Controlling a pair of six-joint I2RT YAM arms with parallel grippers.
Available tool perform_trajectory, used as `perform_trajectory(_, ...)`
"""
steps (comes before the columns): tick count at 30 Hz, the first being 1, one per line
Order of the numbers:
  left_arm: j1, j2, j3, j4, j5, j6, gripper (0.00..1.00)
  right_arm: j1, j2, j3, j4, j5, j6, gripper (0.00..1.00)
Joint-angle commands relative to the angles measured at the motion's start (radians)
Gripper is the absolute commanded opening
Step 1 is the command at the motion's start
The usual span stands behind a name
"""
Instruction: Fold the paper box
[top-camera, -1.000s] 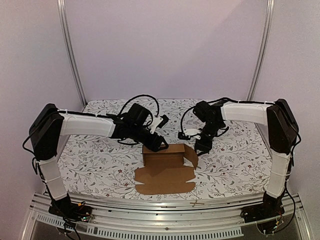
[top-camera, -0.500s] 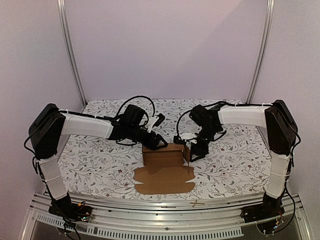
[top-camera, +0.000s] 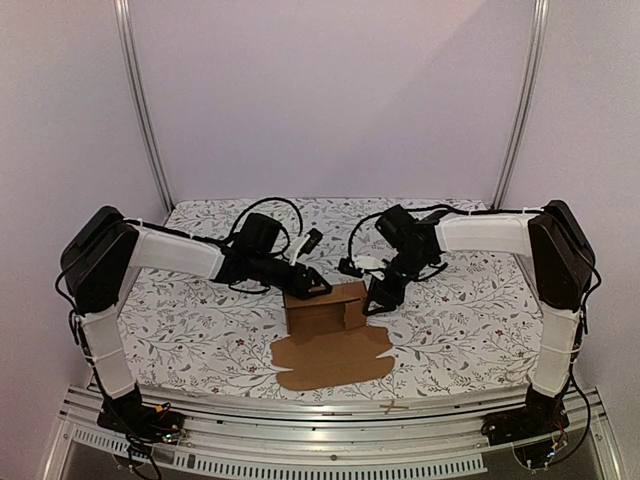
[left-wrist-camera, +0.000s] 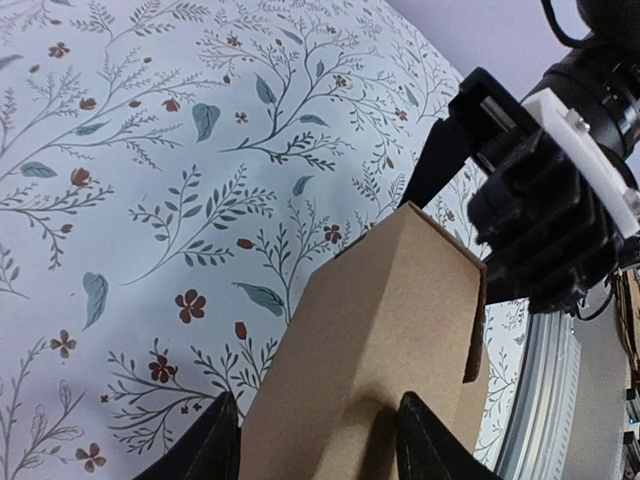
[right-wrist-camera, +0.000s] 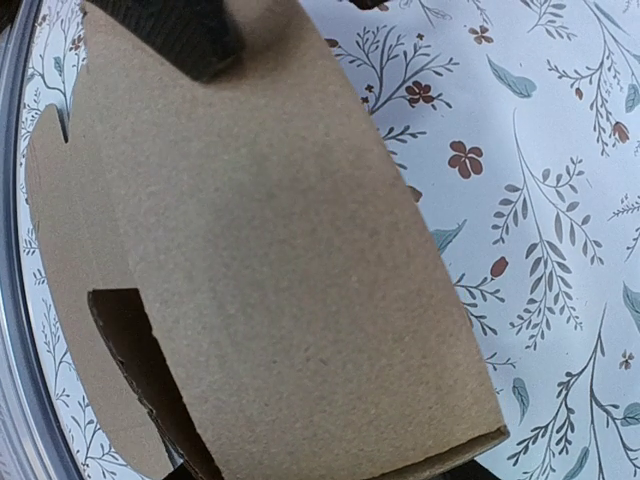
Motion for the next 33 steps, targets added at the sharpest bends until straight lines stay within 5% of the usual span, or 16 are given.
perform_trajectory(1,0.007,0.015,-0.045,-0.024,0.01,-0.026,0.52,0.011,-0.015,-0.051,0.162,-0.013,0.089,0.47)
perform_trajectory(12,0.05,0.006,-0.062,0.045,0.079,-0.106,0.53,0.068,-0.025,-0.083,0.335,0.07,0.132,0.45)
perform_trajectory(23,0.077,0.034,-0.059,0.107,0.118,-0.179,0.52,0.078,0.0,-0.073,0.507,0.176,0.291,0.13)
perform_trajectory(33,0.109,0.044,-0.064,0.112,0.111,-0.21,0.51,0.099,0.082,-0.005,0.507,0.202,0.29,0.26)
